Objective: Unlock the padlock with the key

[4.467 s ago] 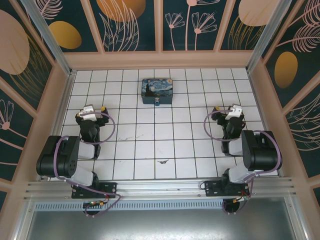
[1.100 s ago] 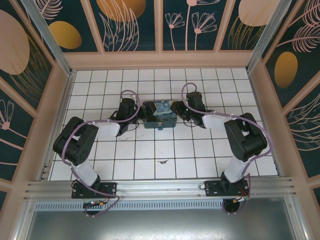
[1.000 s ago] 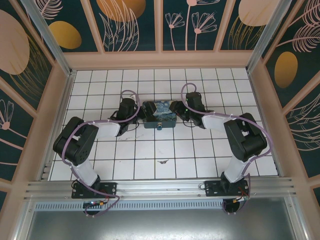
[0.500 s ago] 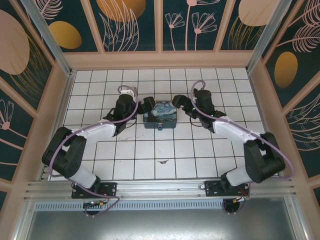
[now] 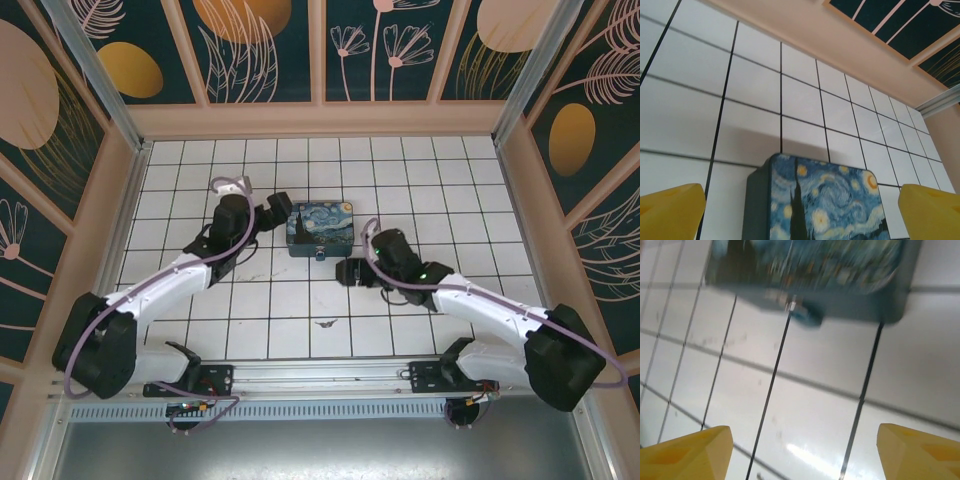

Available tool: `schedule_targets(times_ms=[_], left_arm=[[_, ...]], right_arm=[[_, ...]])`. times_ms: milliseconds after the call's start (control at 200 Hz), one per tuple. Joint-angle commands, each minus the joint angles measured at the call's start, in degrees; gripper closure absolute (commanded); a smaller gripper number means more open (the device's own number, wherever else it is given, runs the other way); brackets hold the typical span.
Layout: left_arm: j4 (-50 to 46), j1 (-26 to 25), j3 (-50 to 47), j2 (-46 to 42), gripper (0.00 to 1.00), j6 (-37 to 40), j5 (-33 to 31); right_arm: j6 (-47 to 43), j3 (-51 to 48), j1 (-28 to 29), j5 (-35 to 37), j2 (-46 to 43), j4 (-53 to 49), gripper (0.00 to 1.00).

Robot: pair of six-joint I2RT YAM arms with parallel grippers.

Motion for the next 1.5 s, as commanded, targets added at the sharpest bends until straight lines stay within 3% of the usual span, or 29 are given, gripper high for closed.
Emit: schedule_targets(times_ms=[0, 185, 410, 811, 1496], left_arm=[[-0.77, -0.11, -4.51, -3.45, 0.01, -6.32, 1.7], [-1.08, -0.12, -7.57, -6.09, 0.01, -11.7, 3.8], [-6.25, -0.01, -5.43, -7.29, 0.01, -10.12, 2.7], [-7.49, 0.67, -5.37, -8.54, 0.01, -8.97, 3.41], [-6.62, 1.17, -5.4, -7.97, 0.01, -9.22, 4.47]], right_arm=[[-4.21, 0.68, 6.27, 5.07, 1.8, -3.58, 0.26], [-9.72, 6.05, 15.64, 10.39, 10.82, -7.66, 0.31], [-16.06, 11.77, 20.69, 15.19, 19.6, -11.95, 0.36], [-20.68, 12.58, 21.91, 10.63, 20.82, -13.01, 0.43], [-22.74, 12.41, 23.35, 10.94, 25.18, -12.95, 0.48]])
